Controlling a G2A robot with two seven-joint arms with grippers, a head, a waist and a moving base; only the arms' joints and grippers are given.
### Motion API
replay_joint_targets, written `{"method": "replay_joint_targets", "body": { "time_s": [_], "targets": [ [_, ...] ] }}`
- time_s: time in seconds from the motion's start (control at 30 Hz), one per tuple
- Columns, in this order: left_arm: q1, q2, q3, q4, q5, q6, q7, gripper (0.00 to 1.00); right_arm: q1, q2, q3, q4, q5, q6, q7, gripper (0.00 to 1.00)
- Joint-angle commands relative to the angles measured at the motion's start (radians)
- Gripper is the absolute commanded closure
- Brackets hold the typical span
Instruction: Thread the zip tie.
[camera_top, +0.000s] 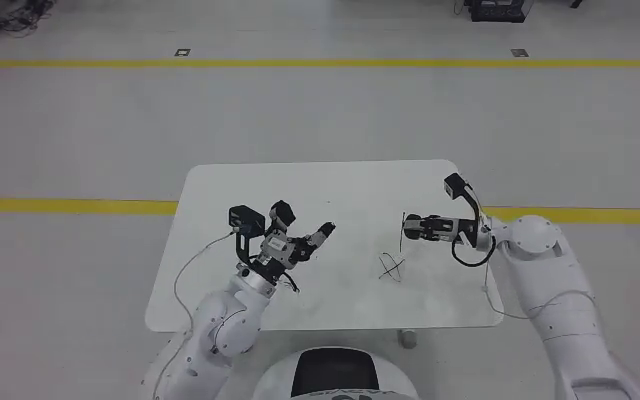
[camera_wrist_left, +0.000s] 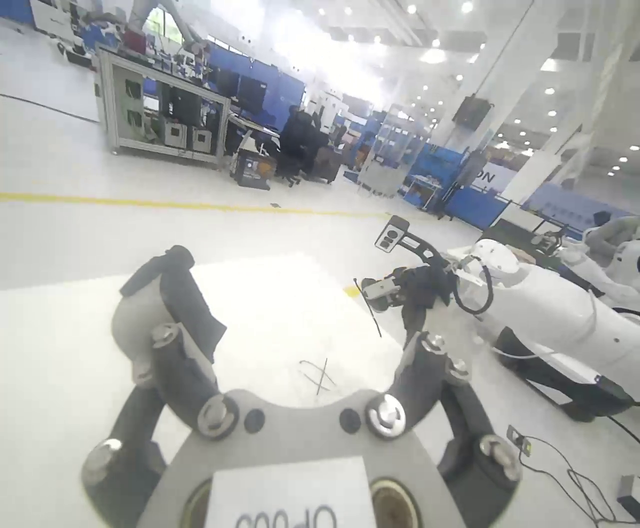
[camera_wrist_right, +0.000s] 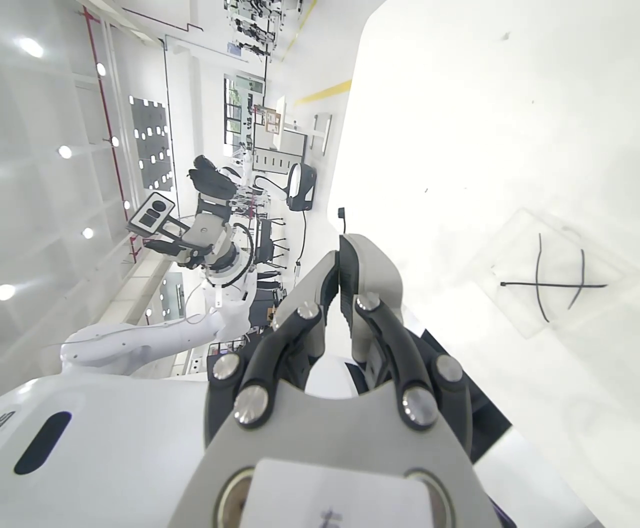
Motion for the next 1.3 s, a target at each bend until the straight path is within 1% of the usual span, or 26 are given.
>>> {"method": "replay_joint_targets", "body": {
  "time_s": [0.0, 0.77, 0.8, 0.83, 0.87, 0.93, 0.97, 1.0, 1.03, 1.07, 1.1, 1.13, 1.17, 1.2, 1.27],
  "targets": [
    [0.0, 0.0, 0.0, 0.0, 0.0, 0.0, 0.0, 0.0, 0.0, 0.0, 0.0, 0.0, 0.0, 0.0, 0.0, 1.0],
    [-0.002, 0.0, -0.001, 0.003, 0.009, 0.003, -0.002, 0.0, 0.0, 0.0, 0.0, 0.0, 0.0, 0.0, 0.0, 1.0],
    [-0.008, 0.001, 0.002, 0.012, 0.05, 0.019, -0.015, 0.0, 0.0, 0.0, 0.0, 0.0, 0.0, 0.0, 0.0, 1.0],
    [-0.015, 0.002, 0.01, 0.017, 0.093, 0.031, -0.035, 0.0, -0.004, -0.001, -0.004, -0.004, -0.001, 0.01, -0.024, 1.0],
    [-0.026, 0.003, 0.026, 0.02, 0.162, 0.019, -0.043, 0.0, -0.007, -0.003, -0.014, -0.013, 0.003, 0.028, -0.038, 1.0],
    [-0.032, 0.005, 0.043, 0.033, 0.24, 0.025, -0.049, 0.0, -0.006, -0.004, -0.024, -0.02, 0.011, 0.049, -0.05, 1.0],
    [-0.037, 0.006, 0.05, 0.04, 0.298, 0.031, -0.053, 0.0, -0.002, -0.004, -0.028, -0.02, 0.009, 0.06, -0.056, 1.0],
    [-0.037, 0.006, 0.064, 0.053, 0.36, 0.061, -0.063, 0.0, 0.004, -0.004, -0.033, -0.02, 0.011, 0.076, -0.063, 1.0],
    [-0.041, 0.005, 0.075, 0.057, 0.404, 0.088, -0.073, 0.0, 0.008, -0.004, -0.038, -0.019, 0.011, 0.086, -0.067, 1.0],
    [-0.049, 0.005, 0.091, 0.066, 0.488, 0.115, -0.086, 0.0, 0.012, -0.005, -0.045, -0.02, 0.011, 0.095, -0.072, 1.0],
    [-0.057, 0.004, 0.121, 0.079, 0.593, 0.148, -0.099, 0.0, 0.016, -0.007, -0.055, -0.021, 0.016, 0.112, -0.078, 1.0],
    [-0.063, 0.001, 0.144, 0.087, 0.634, 0.164, -0.1, 0.0, 0.019, -0.008, -0.061, -0.02, 0.022, 0.126, -0.085, 1.0],
    [-0.07, -0.001, 0.164, 0.097, 0.66, 0.165, -0.099, 0.0, 0.021, -0.009, -0.067, -0.018, 0.027, 0.14, -0.096, 1.0],
    [-0.083, -0.001, 0.18, 0.111, 0.667, 0.161, -0.102, 0.0, 0.025, -0.01, -0.071, -0.013, 0.031, 0.155, -0.113, 1.0],
    [-0.138, 0.009, 0.231, 0.147, 0.667, 0.16, -0.108, 0.0, 0.031, -0.013, -0.08, 0.0, 0.042, 0.189, -0.137, 1.0]
  ]
}}
